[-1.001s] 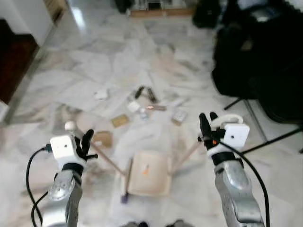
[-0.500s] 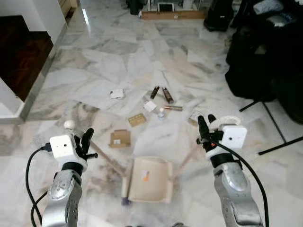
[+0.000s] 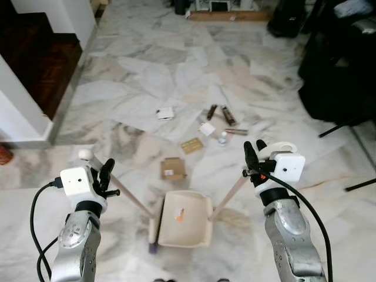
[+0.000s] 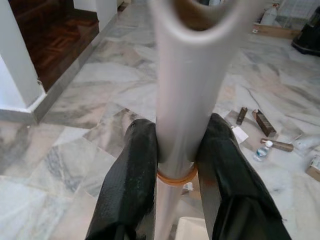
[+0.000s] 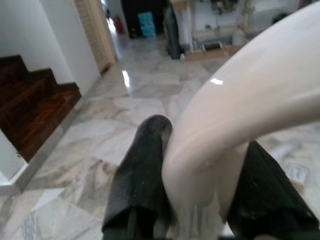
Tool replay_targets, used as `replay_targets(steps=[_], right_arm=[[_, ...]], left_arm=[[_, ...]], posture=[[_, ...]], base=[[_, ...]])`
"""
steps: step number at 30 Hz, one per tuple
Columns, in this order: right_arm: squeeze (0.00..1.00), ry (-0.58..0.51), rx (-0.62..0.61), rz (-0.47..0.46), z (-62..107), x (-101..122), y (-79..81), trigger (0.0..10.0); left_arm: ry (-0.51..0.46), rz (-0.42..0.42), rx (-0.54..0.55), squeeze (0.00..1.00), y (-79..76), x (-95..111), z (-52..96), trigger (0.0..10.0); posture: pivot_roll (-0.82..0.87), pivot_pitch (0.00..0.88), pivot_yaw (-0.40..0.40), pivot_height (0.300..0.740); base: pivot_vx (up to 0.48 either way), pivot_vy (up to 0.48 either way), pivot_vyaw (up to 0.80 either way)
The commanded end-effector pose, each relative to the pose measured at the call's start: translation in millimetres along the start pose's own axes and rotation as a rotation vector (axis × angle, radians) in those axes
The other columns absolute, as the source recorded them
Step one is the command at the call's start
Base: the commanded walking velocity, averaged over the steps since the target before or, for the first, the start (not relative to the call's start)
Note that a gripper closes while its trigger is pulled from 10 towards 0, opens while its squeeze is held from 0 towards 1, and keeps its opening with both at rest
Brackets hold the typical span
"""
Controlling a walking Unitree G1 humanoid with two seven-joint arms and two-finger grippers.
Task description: Sweep floor
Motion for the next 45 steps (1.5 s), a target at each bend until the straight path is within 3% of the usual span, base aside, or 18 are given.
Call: replay_targets(steps=[1, 13, 38, 45], right_arm=[[0.0, -0.033, 0.004, 0.007, -1.3, 8, 0.9, 10.0], [0.0, -0.026, 0.018, 0.011, -1.7, 7, 3.4, 10.0], [0.0, -0.038, 0.035, -0.012, -3.5, 9, 7.1, 10.0], [0.0, -0.144, 0.071, -0.009, -8.6, 37, 15.6, 10.0]], left_arm=[[-0.049, -0.004, 0.006, 0.0, 1.2, 10, -1.3, 10.0], [-0.042, -0.012, 0.01, 0.0, 1.6, 9, -1.4, 10.0], [-0.058, -0.011, 0.005, 0.0, 0.4, 11, -4.3, 10.0], [-0.063, -0.011, 0.012, 0.0, 1.1, 11, -4.8, 10.0]], posture=[[-0.13, 0.186, 0.013, 0.74], [-0.13, 0.191, 0.014, 0.74], [-0.14, 0.165, 0.015, 0.74], [-0.14, 0.174, 0.014, 0.74]], base=[[0.0, 0.0, 0.0], [0.044, 0.0, 0.1], [0.385, 0.0, 0.11], [0.429, 0.0, 0.0]])
Point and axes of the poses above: a point about 5 cm out from each wrist's last joint towards the gripper, its own z axis pointing back from the gripper into the wrist, its own x axis along the axis of the wrist's last joint, y = z × x, the point moved 2 cm from there along -z, pointing out of the wrist towards the gripper, and after that the axes turned 14 degrees about -z, right-handed, at the moved point
